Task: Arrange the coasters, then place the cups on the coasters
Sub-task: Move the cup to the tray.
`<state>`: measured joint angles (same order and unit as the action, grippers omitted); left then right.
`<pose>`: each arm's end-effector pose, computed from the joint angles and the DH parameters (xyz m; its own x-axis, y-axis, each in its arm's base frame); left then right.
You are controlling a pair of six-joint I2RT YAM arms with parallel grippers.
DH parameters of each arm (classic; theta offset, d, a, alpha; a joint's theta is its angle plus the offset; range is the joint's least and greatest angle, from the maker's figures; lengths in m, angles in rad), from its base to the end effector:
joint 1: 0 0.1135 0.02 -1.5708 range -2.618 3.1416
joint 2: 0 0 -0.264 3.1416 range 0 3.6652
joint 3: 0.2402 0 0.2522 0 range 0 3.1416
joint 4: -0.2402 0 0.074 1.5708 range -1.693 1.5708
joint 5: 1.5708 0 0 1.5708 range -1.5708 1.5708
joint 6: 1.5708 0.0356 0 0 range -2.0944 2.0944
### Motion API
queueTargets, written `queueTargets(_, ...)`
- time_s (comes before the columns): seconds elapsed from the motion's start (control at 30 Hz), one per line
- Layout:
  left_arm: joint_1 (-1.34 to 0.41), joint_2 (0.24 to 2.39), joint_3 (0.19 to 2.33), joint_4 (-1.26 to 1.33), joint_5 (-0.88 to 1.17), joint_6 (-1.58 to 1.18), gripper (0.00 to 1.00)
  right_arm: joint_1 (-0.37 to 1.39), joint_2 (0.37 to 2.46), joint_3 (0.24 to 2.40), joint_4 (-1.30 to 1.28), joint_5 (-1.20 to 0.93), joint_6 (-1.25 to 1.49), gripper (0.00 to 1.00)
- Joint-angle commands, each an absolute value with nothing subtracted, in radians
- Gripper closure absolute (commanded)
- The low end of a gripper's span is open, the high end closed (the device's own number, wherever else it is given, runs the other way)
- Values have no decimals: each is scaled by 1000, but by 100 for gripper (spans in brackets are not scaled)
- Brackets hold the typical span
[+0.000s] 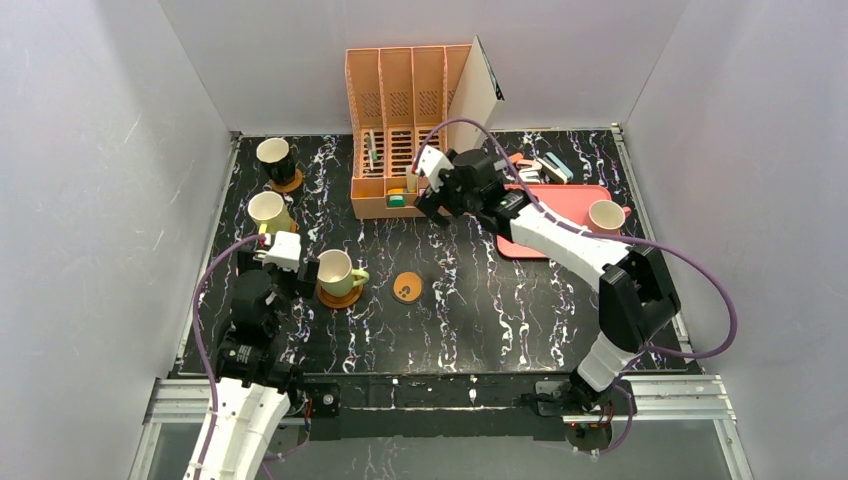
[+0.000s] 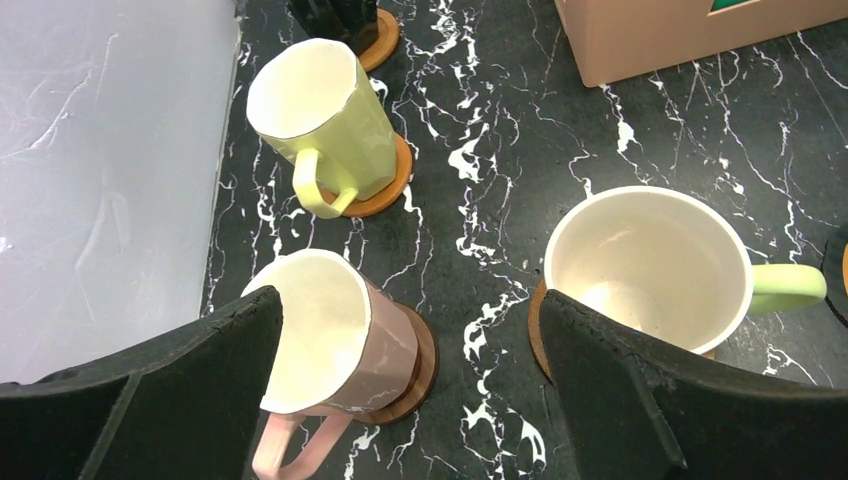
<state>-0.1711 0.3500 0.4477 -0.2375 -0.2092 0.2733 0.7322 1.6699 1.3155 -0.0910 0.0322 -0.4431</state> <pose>0.1172 -0.0128 0.2725 -0.1419 0.2925 -0.9457 0.0023 0.9554 0.2952 0.2950 0.2636 0.3003 -0.0123 -0.5872 -0.8093 -0.7215 0.5656 -0.3994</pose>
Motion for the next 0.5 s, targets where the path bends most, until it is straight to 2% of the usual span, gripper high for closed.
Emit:
queueTargets(0.0, -162, 367, 446, -248, -171, 285, 2, 659, 1595, 1293, -36, -16, -422, 2)
queueTargets(0.27, -140, 360, 448, -263, -121, 290, 2, 487, 1525, 1197, 34, -143, -336, 2)
queueTargets(0.47, -117, 366, 449, -268, -106, 296, 2, 446, 1519, 1164, 67, -149, -310, 2)
